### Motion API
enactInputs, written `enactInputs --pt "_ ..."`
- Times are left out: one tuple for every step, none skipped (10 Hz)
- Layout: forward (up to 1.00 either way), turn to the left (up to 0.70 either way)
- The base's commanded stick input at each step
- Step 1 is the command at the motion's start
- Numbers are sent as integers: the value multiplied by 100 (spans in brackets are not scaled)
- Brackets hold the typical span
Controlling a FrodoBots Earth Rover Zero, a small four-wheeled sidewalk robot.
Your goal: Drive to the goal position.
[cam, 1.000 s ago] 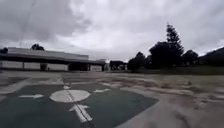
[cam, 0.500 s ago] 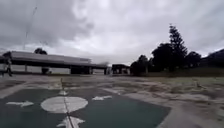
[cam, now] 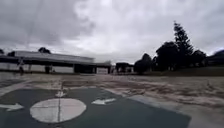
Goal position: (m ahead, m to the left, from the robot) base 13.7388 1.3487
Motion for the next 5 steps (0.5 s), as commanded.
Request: enactInputs --pt "70 0" --pt "70 0" --pt "70 0" --pt "70 0" --pt "70 -24"
